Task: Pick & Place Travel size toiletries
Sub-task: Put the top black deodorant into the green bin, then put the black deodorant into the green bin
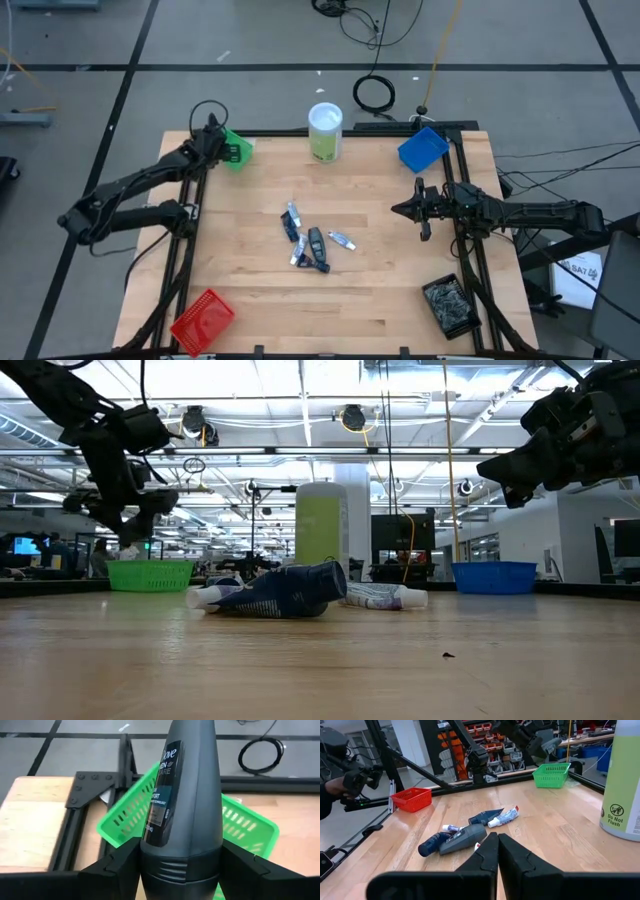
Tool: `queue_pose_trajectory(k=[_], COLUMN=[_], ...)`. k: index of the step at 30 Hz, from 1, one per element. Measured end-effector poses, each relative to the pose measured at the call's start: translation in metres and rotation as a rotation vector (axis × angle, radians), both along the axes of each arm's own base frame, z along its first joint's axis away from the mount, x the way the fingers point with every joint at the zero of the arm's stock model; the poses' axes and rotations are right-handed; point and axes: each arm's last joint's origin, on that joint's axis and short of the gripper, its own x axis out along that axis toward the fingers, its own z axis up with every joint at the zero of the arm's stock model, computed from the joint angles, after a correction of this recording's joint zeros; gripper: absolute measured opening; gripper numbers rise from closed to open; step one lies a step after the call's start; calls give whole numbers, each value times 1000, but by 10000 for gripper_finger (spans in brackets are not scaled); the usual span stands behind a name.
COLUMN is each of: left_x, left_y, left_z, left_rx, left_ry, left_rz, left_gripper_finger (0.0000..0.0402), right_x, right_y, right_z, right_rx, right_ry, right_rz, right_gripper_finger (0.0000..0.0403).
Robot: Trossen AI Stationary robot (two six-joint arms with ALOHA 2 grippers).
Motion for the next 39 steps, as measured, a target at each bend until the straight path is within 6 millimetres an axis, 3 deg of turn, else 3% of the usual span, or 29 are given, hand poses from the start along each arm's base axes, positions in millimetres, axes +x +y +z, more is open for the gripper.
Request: queue_pose_trajectory(k=[11, 25, 31, 39], left_x=[17, 20, 22, 36], left_y=[-1, 3, -4, -27], left_z=[-4, -13, -5, 7], left_rx=[22, -7, 4, -71], left_ry=[-24, 54, 57, -115], left_rz=[-38, -67, -224, -672], left_gripper_finger=[195, 309, 322, 303], right_x=[0, 0, 0, 0], right_y=[0, 0, 0, 0], right_z=[0, 0, 0, 0], right_rx=[1, 8, 8, 8], right_ry=[0, 1, 3, 3], right_rz=[3, 3, 3, 3], right_gripper_finger=[0, 0, 0, 0])
